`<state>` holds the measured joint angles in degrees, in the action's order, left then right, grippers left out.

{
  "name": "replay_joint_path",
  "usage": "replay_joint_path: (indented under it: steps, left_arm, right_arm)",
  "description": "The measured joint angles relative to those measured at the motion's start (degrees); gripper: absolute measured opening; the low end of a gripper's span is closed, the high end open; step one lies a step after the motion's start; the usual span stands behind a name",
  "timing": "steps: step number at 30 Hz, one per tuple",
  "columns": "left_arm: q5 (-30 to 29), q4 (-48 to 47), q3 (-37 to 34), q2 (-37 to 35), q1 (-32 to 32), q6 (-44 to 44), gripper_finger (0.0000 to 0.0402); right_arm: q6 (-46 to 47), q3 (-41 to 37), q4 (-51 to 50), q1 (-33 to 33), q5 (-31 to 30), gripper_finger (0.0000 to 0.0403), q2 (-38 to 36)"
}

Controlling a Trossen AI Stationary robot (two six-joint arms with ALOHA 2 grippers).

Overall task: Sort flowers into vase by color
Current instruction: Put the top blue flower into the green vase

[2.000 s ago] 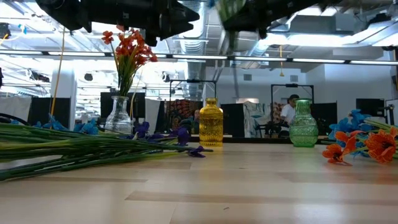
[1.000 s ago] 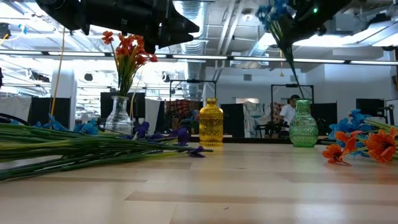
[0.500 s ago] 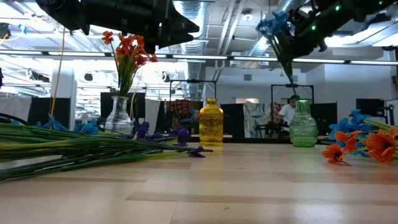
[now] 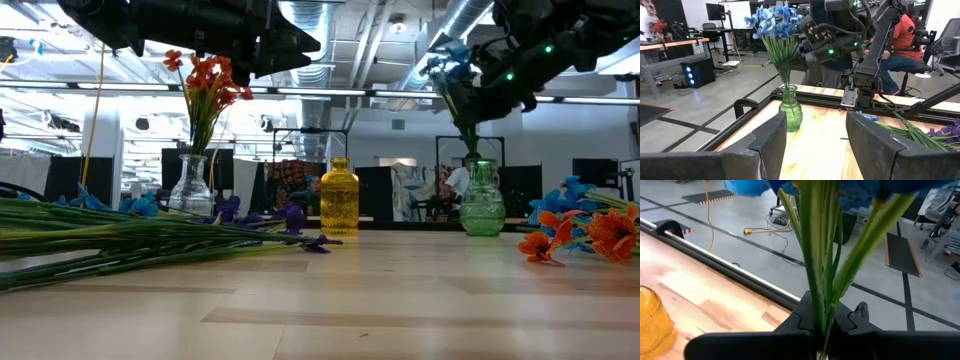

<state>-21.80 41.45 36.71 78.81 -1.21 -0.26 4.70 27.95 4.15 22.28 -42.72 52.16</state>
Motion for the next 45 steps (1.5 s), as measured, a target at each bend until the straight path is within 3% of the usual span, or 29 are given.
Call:
replay_joint_path:
  steps: [21,26,37,45]
  left_arm:
    - [0.0,0.0,0.0,0.0,0.0,0.01,0.0192]
    - [0.0,0.0,0.0,0.0,0.01,0.0,0.0192]
    - [0.0,0.0,-0.01,0.0,0.02,-0.02,0.0192]
    - [0.0,0.0,-0.02,0.0,0.02,-0.02,0.0192]
  right_arm:
    - [-0.17,-0.48,-0.45,-0.02,-0.53,0.0067,-0.02]
    - [-0.17,-0.48,-0.45,-0.02,-0.48,0.0106,-0.02]
    - [2.76,-0.48,-1.27,-0.02,-0.27,0.0242,-0.02]
    - [12.22,5.31,-21.01,-0.04,1.58,0.0255,0.0]
